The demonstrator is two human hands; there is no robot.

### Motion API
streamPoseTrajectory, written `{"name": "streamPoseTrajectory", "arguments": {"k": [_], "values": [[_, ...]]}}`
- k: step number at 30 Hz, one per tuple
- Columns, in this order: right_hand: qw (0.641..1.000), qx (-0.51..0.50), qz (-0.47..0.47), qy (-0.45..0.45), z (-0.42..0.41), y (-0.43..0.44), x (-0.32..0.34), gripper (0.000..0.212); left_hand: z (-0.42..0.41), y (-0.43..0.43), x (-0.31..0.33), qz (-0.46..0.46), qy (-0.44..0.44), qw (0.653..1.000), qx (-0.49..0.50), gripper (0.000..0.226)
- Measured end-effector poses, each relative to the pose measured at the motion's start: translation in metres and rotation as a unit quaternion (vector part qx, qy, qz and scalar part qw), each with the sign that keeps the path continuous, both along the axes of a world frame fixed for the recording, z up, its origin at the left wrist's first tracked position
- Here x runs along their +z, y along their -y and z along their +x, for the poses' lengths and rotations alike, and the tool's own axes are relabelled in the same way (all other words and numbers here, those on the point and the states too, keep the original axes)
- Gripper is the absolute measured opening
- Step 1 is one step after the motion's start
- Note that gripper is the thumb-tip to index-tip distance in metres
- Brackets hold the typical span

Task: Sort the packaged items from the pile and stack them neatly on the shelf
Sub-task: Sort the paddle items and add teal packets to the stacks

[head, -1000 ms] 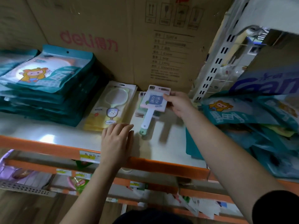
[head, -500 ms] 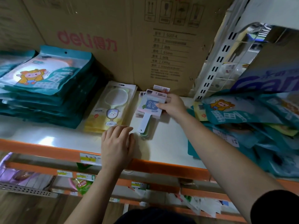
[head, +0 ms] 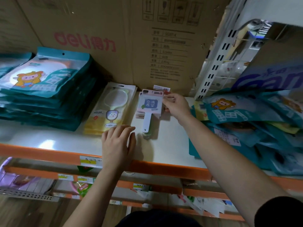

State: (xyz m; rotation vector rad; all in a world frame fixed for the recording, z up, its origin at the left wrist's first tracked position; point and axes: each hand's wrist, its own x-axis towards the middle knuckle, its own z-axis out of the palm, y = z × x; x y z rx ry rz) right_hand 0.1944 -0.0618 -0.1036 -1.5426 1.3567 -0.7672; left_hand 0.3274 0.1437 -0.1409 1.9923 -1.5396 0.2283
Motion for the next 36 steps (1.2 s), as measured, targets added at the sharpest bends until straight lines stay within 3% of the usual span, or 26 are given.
{"name": "streamPoseTrajectory", "arguments": {"k": [11, 19, 25, 28, 31, 36], "values": [[0.987, -0.073, -0.132, 0.064, -0.120, -0.011, 0.067, 0.005, -0.071, 0.065, 0.046, 0.039, -0.012, 0.991, -0.131, 0.039], [0.968, -0.192, -0.155, 0.048, -0.258, -0.019, 0.080, 0.017, -0.149, 0.104, 0.049, 0.082, -0.036, 0.975, -0.201, 0.043], [0.935, -0.289, -0.171, -0.115, -0.347, -0.005, 0.072, 0.030, -0.195, 0.118, 0.060, 0.087, -0.045, 0.975, -0.201, 0.036], [0.931, -0.279, -0.144, -0.186, -0.381, 0.005, 0.067, 0.031, -0.218, 0.123, 0.065, 0.073, -0.041, 0.978, -0.192, 0.036], [0.936, -0.235, -0.061, -0.254, -0.405, 0.019, 0.064, 0.025, -0.238, 0.123, 0.067, 0.065, -0.047, 0.980, -0.183, 0.041], [0.921, -0.159, -0.003, -0.356, -0.418, 0.043, 0.054, 0.072, -0.260, 0.122, 0.064, 0.068, -0.058, 0.982, -0.164, 0.042]]}}
